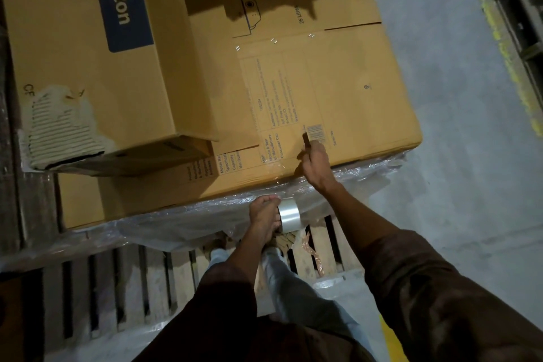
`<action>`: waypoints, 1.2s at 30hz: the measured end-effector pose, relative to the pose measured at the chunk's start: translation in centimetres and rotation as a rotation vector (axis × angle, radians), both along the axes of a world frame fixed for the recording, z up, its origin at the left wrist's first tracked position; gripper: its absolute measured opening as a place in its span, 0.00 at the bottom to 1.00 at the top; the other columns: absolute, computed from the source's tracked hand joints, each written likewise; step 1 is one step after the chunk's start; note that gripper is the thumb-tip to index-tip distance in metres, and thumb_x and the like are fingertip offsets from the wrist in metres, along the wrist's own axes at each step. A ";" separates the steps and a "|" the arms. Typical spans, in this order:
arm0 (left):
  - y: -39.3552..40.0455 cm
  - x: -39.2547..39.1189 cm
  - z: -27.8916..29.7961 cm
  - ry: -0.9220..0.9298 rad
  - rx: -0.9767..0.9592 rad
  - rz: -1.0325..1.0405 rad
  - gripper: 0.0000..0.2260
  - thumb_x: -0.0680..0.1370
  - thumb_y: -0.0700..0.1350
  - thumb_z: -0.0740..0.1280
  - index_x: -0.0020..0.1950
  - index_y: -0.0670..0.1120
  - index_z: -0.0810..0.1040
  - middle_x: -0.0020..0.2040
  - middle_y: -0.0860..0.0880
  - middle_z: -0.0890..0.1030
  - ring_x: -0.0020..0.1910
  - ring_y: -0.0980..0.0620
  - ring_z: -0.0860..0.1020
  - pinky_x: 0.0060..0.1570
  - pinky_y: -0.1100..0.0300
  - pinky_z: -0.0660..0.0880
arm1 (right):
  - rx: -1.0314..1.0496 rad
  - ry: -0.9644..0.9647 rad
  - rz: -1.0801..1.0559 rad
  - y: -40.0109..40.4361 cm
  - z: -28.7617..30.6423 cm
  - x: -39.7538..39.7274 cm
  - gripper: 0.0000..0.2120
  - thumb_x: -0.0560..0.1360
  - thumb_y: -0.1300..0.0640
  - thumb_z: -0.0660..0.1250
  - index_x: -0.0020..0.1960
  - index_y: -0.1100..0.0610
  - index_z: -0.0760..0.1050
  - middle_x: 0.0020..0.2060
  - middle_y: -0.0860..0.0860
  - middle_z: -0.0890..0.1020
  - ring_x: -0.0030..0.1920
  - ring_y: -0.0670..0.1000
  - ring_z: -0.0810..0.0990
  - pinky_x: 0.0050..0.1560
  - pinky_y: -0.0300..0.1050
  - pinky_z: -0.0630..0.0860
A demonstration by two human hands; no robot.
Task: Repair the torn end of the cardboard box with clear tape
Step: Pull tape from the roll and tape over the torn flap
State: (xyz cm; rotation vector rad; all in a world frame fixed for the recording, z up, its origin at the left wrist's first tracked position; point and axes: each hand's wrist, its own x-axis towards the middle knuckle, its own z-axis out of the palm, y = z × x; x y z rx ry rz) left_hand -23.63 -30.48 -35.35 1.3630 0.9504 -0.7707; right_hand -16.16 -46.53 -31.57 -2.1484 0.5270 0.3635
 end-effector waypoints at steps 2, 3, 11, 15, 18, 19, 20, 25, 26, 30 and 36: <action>-0.1 0.0 0.2 0.005 -0.011 -0.005 0.02 0.79 0.39 0.70 0.51 0.44 0.80 0.44 0.41 0.80 0.38 0.45 0.77 0.31 0.57 0.74 | 0.076 0.056 0.033 -0.5 0.3 -2.5 0.10 0.85 0.59 0.54 0.55 0.60 0.73 0.49 0.56 0.80 0.46 0.53 0.79 0.46 0.48 0.79; -0.1 0.0 0.2 0.005 -0.008 -0.009 0.02 0.78 0.38 0.70 0.50 0.44 0.80 0.43 0.41 0.80 0.36 0.46 0.77 0.30 0.58 0.74 | 0.079 0.085 0.059 -0.7 0.3 -3.7 0.13 0.85 0.57 0.53 0.53 0.61 0.75 0.46 0.55 0.80 0.44 0.52 0.78 0.43 0.44 0.76; 0.2 0.0 0.2 -0.023 0.029 -0.019 0.02 0.78 0.37 0.70 0.50 0.43 0.80 0.39 0.43 0.80 0.27 0.50 0.74 0.26 0.60 0.72 | -0.083 0.149 0.246 -1.8 -1.4 -9.5 0.11 0.83 0.52 0.54 0.48 0.52 0.73 0.47 0.55 0.79 0.51 0.59 0.77 0.49 0.51 0.73; 0.3 0.1 0.1 -0.021 0.051 -0.025 0.03 0.79 0.38 0.70 0.49 0.45 0.80 0.39 0.42 0.80 0.27 0.50 0.73 0.26 0.60 0.72 | -0.187 0.114 0.456 -1.4 0.3 -9.7 0.12 0.77 0.68 0.61 0.53 0.52 0.71 0.47 0.54 0.79 0.43 0.53 0.75 0.40 0.48 0.70; 0.1 0.1 0.1 -0.019 0.062 -0.014 0.04 0.80 0.38 0.69 0.48 0.46 0.80 0.39 0.43 0.79 0.29 0.49 0.74 0.28 0.59 0.71 | -0.291 0.076 0.550 -1.1 0.1 -9.8 0.13 0.77 0.68 0.64 0.58 0.56 0.73 0.50 0.57 0.81 0.45 0.56 0.77 0.41 0.48 0.71; 0.0 0.1 0.0 -0.020 0.064 -0.012 0.04 0.80 0.38 0.69 0.48 0.46 0.80 0.38 0.43 0.79 0.28 0.50 0.73 0.28 0.60 0.71 | -0.317 0.062 0.570 -0.9 -0.1 -9.8 0.13 0.77 0.68 0.65 0.59 0.56 0.73 0.51 0.58 0.81 0.47 0.58 0.78 0.41 0.49 0.73; 0.0 0.0 -0.1 -0.023 0.070 -0.014 0.04 0.80 0.38 0.69 0.48 0.47 0.80 0.37 0.43 0.78 0.27 0.50 0.72 0.27 0.61 0.70 | -0.343 0.051 0.588 -0.7 -0.1 -9.9 0.12 0.77 0.67 0.65 0.59 0.57 0.73 0.51 0.59 0.82 0.47 0.58 0.79 0.42 0.49 0.73; -0.1 0.1 -0.2 -0.049 0.092 -0.032 0.03 0.81 0.38 0.67 0.49 0.45 0.79 0.34 0.46 0.75 0.24 0.52 0.69 0.22 0.65 0.66 | -0.434 -0.022 0.665 -0.1 -0.6 -10.3 0.15 0.72 0.69 0.72 0.56 0.58 0.74 0.46 0.58 0.83 0.43 0.58 0.80 0.38 0.45 0.69; -0.1 0.1 -0.1 -0.056 0.098 -0.036 0.02 0.81 0.39 0.68 0.49 0.45 0.79 0.34 0.46 0.75 0.24 0.52 0.69 0.21 0.66 0.66 | -0.447 -0.034 0.676 0.0 -0.7 -10.3 0.16 0.71 0.68 0.73 0.56 0.58 0.75 0.46 0.58 0.83 0.44 0.58 0.81 0.38 0.46 0.71; -0.2 0.3 0.1 -0.095 0.148 -0.051 0.03 0.80 0.40 0.70 0.47 0.46 0.79 0.34 0.45 0.77 0.25 0.51 0.71 0.21 0.66 0.68 | -0.471 -0.080 0.698 0.3 -0.6 -9.9 0.13 0.74 0.68 0.70 0.57 0.60 0.76 0.48 0.59 0.83 0.46 0.60 0.81 0.41 0.47 0.70; -0.3 0.5 0.0 -0.112 0.240 -0.090 0.05 0.78 0.42 0.72 0.42 0.48 0.80 0.40 0.45 0.81 0.40 0.47 0.77 0.50 0.46 0.80 | -0.504 -0.116 0.784 0.1 -0.9 -9.4 0.14 0.74 0.70 0.65 0.58 0.62 0.77 0.49 0.61 0.83 0.51 0.62 0.81 0.44 0.52 0.75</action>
